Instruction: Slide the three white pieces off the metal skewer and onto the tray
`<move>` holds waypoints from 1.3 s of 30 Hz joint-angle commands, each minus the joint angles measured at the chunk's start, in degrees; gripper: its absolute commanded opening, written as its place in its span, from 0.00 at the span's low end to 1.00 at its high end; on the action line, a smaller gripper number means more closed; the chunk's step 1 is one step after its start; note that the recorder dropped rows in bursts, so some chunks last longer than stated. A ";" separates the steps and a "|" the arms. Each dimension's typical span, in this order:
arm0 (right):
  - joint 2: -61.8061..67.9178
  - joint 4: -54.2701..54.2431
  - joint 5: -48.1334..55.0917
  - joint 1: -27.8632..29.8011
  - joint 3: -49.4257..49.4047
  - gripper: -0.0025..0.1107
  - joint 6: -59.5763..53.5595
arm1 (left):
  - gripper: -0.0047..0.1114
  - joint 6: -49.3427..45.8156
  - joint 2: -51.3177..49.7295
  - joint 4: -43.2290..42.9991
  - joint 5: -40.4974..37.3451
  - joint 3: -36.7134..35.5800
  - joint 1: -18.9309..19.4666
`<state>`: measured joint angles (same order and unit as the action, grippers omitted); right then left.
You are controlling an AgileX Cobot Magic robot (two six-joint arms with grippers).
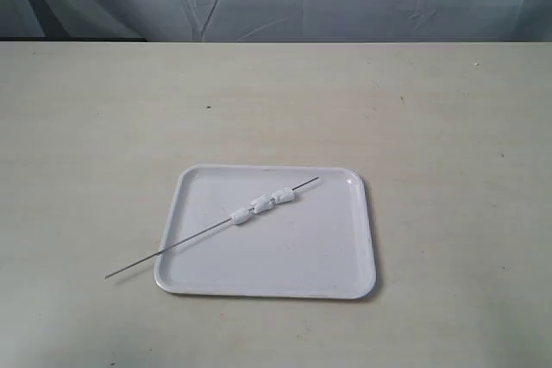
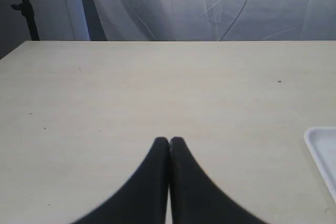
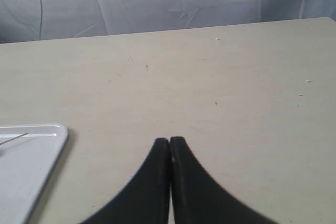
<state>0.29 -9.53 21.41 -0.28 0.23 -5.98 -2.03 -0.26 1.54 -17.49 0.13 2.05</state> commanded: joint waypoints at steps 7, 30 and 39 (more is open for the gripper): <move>-0.29 0.03 -0.67 -0.31 -0.23 0.02 -0.28 | 0.04 0.28 0.26 -1.10 13.41 -0.13 -0.25; -0.29 0.03 -0.80 -0.31 -0.23 0.02 -0.28 | 0.04 0.28 0.26 -1.54 55.01 -0.13 -0.25; -0.29 0.03 -0.80 -0.31 -0.23 0.02 -0.28 | 0.04 1.66 0.26 -4.32 66.72 1.86 -0.25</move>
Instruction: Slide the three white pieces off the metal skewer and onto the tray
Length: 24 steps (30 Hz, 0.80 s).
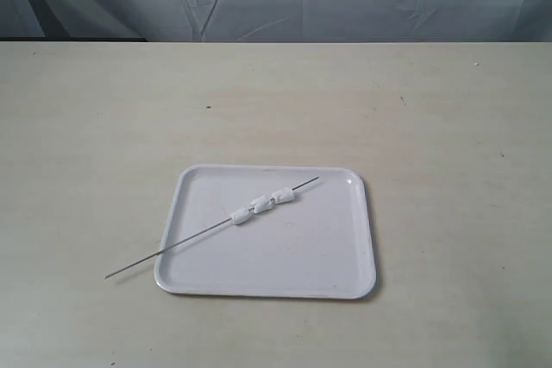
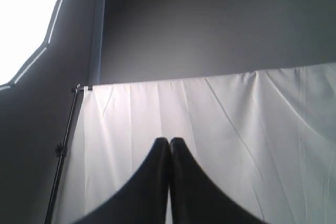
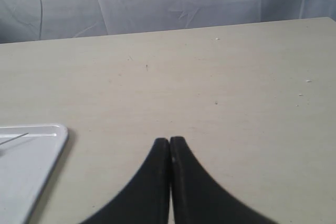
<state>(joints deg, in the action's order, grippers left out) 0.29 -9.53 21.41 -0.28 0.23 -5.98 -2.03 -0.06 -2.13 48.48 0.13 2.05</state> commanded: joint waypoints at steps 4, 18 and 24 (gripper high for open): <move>-0.29 0.03 -0.80 -0.31 -0.23 0.02 -0.28 | 0.04 3.26 0.06 -10.82 -12.11 8.92 -0.25; -0.29 0.03 -0.70 -0.31 -0.23 0.02 -0.28 | 0.04 13.22 -7.90 -25.77 -30.68 21.61 -0.25; -0.29 0.03 -0.70 -0.31 -0.23 0.02 -0.28 | 0.04 25.16 -16.75 -19.09 -62.89 25.53 -2.38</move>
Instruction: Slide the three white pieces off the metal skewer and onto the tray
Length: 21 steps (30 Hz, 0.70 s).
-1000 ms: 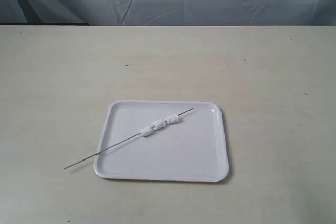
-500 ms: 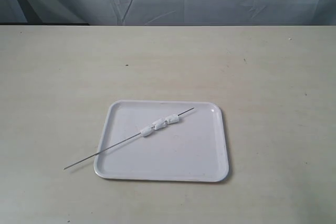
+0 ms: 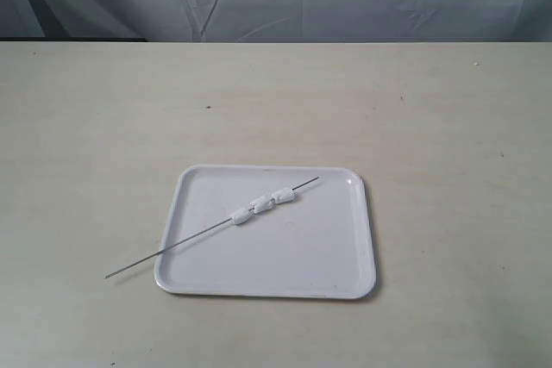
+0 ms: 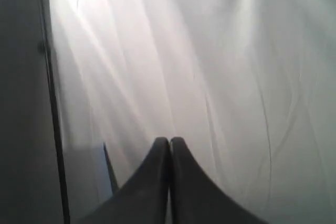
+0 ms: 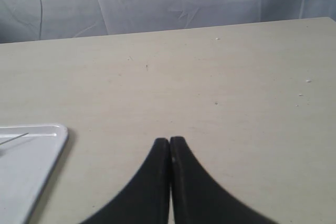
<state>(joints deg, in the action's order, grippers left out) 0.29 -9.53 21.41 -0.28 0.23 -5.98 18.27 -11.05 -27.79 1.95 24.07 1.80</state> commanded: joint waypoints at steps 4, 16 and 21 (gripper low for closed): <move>-0.29 0.03 -0.70 -0.31 -0.23 0.02 -0.28 | 0.04 -7.28 -13.51 18.42 -27.00 3.91 -5.72; -0.29 0.03 -0.80 -0.31 -0.23 0.02 -0.28 | 0.04 -41.98 -38.13 56.53 -36.02 6.20 -10.96; -0.29 0.03 -0.80 -0.31 -0.23 0.02 -0.28 | 0.10 -52.69 -44.94 68.13 -35.53 6.20 -11.05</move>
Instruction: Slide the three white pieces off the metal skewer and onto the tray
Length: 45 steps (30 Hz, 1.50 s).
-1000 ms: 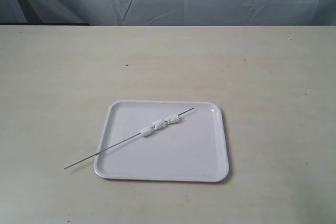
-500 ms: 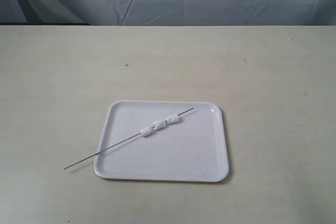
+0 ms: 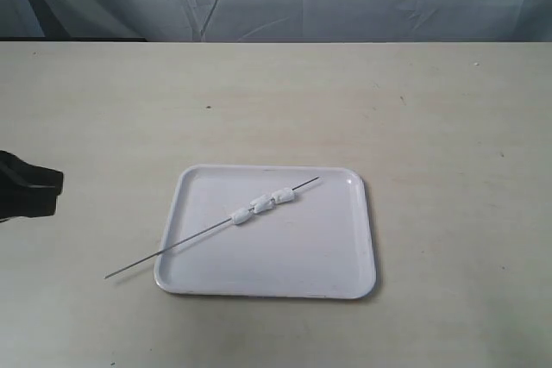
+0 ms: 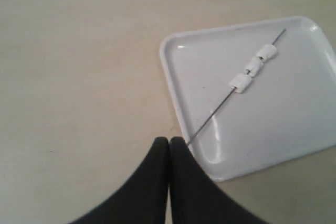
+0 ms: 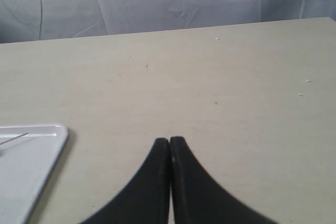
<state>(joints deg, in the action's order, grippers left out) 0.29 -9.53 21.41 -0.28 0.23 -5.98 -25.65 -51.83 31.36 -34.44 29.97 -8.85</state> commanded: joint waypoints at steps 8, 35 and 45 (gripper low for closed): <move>-0.29 1.97 -21.10 -0.31 -0.23 0.02 0.41 | 0.33 -18.42 -9.67 17.09 -2.02 1.88 -0.40; 19.90 7.84 10.62 -0.45 33.80 0.34 12.50 | 0.24 -26.99 -32.50 7.71 6.23 10.10 -14.69; 59.71 -11.10 31.05 -0.45 43.20 0.41 -5.20 | 0.23 -27.11 -33.21 8.24 4.59 12.02 -14.69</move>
<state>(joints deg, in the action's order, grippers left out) 55.82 -16.35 52.09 -0.60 43.12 -6.69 -53.03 -84.45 40.42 -28.52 40.37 -22.87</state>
